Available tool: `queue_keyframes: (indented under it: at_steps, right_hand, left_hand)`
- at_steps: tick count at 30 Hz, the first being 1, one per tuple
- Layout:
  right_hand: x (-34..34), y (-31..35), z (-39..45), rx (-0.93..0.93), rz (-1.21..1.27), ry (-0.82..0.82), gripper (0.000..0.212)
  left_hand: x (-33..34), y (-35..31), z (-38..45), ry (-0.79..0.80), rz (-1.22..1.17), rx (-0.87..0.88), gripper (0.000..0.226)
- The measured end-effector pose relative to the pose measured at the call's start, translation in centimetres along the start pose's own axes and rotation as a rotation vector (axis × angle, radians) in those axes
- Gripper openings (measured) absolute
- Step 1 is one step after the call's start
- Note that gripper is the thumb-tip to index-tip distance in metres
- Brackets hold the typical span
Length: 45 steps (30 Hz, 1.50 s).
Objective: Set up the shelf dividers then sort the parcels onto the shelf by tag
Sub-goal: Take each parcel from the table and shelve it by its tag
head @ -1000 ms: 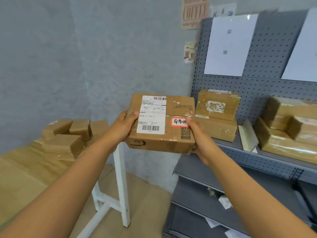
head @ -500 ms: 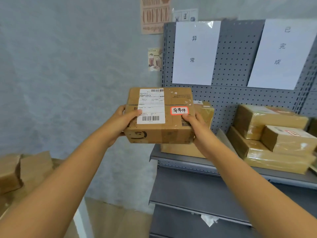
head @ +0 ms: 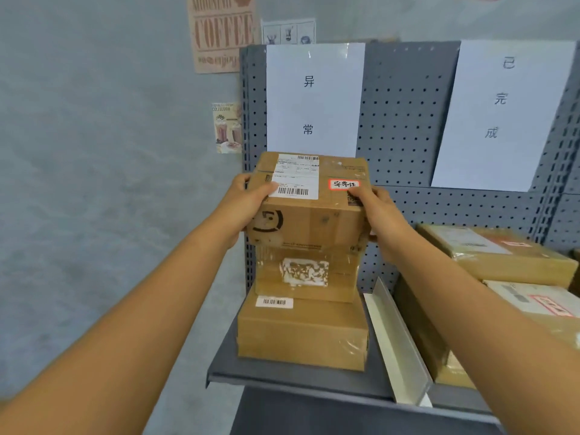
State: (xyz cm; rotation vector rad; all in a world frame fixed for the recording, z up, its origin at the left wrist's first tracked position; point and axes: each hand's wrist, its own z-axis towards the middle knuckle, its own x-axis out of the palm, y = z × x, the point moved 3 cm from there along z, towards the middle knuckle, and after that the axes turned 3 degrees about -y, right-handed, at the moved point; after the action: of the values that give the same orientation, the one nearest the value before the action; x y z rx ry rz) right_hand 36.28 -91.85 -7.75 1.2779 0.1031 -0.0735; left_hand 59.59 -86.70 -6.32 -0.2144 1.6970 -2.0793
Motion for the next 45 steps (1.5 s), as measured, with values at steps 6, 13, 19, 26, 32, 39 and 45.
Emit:
queue_keyframes:
  at_steps: [6, 13, 19, 26, 32, 39, 45]
  right_hand:
    - [0.6, -1.6, 5.3, 0.116, -0.098, 0.133, 0.039]
    - [1.4, -2.9, 8.3, 0.171, -0.085, 0.139, 0.032]
    - [1.6, -3.6, 8.9, 0.158, -0.041, 0.097, 0.030]
    - [1.6, -1.8, 8.1, 0.139, -0.200, -0.063, 0.036]
    - [3.5, 3.1, 5.5, -0.452, -0.846, -0.387, 0.052]
    - [17.1, 4.6, -1.8, -0.871, -0.617, 0.234, 0.040]
    - [28.9, 2.6, -9.9, -0.933, -0.625, 0.754, 0.052]
  left_hand:
    - [1.7, 1.7, 5.0, -0.025, 0.041, -0.102, 0.041]
    - [2.9, 3.1, 9.2, -0.061, 0.038, -0.159, 0.017]
    - [2.6, 4.2, 10.9, -0.032, 0.029, -0.154, 0.021]
    - [2.5, 4.3, 9.9, -0.032, 0.019, -0.101, 0.033]
    - [-1.2, 4.5, 7.5, 0.135, 0.084, -0.111, 0.052]
    - [-14.4, 6.6, -0.4, -0.163, 0.634, 0.120, 0.038]
    - [-26.8, 8.9, -13.2, -0.371, 1.352, -0.013, 0.044]
